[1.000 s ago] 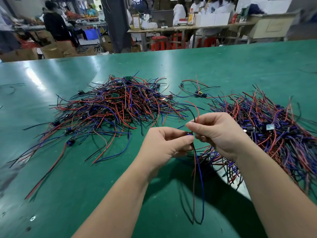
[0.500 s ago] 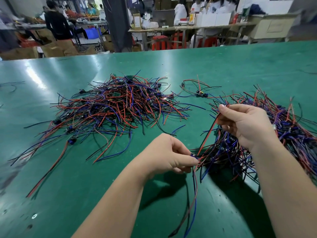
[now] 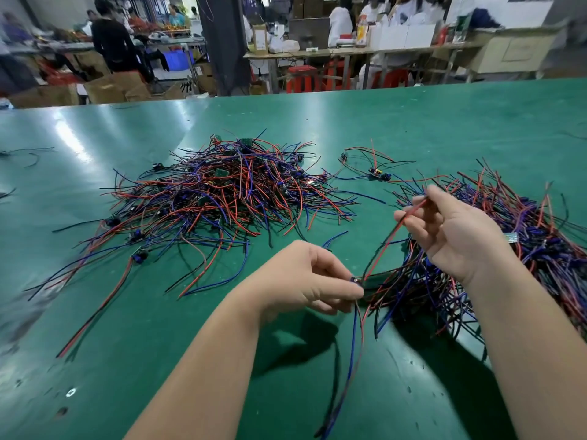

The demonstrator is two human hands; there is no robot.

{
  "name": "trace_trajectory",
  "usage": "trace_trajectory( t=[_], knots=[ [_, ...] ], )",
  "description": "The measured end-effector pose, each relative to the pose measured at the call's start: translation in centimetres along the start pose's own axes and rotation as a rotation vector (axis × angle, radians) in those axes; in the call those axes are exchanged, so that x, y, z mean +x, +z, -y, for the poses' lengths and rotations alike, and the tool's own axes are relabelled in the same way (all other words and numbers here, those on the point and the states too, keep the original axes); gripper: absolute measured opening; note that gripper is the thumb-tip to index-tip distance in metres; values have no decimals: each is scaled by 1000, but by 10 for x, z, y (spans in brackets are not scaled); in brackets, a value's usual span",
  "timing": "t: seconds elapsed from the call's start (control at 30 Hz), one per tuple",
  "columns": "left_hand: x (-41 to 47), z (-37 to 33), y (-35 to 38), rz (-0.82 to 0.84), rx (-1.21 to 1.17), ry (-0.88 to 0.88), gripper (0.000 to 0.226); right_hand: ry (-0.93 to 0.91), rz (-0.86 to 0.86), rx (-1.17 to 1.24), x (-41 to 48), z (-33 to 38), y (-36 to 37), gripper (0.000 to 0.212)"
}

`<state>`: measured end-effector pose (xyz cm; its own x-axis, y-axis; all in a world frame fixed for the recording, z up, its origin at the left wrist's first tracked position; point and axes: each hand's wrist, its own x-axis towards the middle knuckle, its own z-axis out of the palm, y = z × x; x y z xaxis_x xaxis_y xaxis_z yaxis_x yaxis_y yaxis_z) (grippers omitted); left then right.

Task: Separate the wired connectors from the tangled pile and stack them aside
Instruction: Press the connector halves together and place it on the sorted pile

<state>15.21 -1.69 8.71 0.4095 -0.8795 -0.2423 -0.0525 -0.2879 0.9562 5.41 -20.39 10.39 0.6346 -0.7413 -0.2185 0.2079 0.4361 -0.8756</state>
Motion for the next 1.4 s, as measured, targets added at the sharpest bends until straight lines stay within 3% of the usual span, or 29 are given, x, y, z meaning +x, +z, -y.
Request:
trace_trajectory(
  t=[0.1,0.17,0.27,0.33,0.43,0.47,0.57,0.63,0.7,0.8,0.87,1.03,1.1,1.17,1.23,1.3,1.4],
  knots=[
    [4,-1,0,-187,-192,84,10,34,72,-52,-1,-4,4,41],
    [8,-1,0,-316,-276,131,9,-25,207,-256,-7,-11,9,28],
    [10,1,1,-331,-315,173,11,-255,513,-618,-20,-25,17,32],
    [10,2,1,-301,-297,174,10,-396,550,-833,-25,-31,23,30],
    [11,1,-4,-301,-278,191,18,-529,459,-886,-27,-30,24,30],
    [12,3,-10,-391,-190,207,22,-546,410,-863,-27,-28,24,31],
    [12,17,-41,-933,574,200,18,-587,138,-804,-20,-12,13,27],
    [8,28,-63,-1028,849,-38,24,-588,-97,-826,-12,2,-1,28],
    [6,37,-75,-947,875,-326,33,-551,-287,-988,-5,13,-17,32],
    [6,46,-85,-935,768,-396,34,-464,-392,-1225,0,19,-30,49],
    [4,47,-89,-987,675,-383,31,-468,-404,-1234,-3,20,-25,54],
    [7,43,-83,-1011,660,-413,31,-546,-333,-1189,-9,10,-9,35],
    [8,36,-79,-1092,492,-265,32,-593,-298,-1152,-11,6,-4,30],
    [11,27,-75,-1114,172,-47,30,-635,-274,-1108,-15,2,1,27],
    [12,18,-72,-1054,-230,163,31,-672,-255,-1077,-18,-1,5,26],
    [11,12,-72,-975,-485,323,32,-690,-240,-1053,-20,-3,7,25],
    [7,7,-70,-954,-381,474,40,-686,-221,-1053,-21,-5,9,26]
  ],
)
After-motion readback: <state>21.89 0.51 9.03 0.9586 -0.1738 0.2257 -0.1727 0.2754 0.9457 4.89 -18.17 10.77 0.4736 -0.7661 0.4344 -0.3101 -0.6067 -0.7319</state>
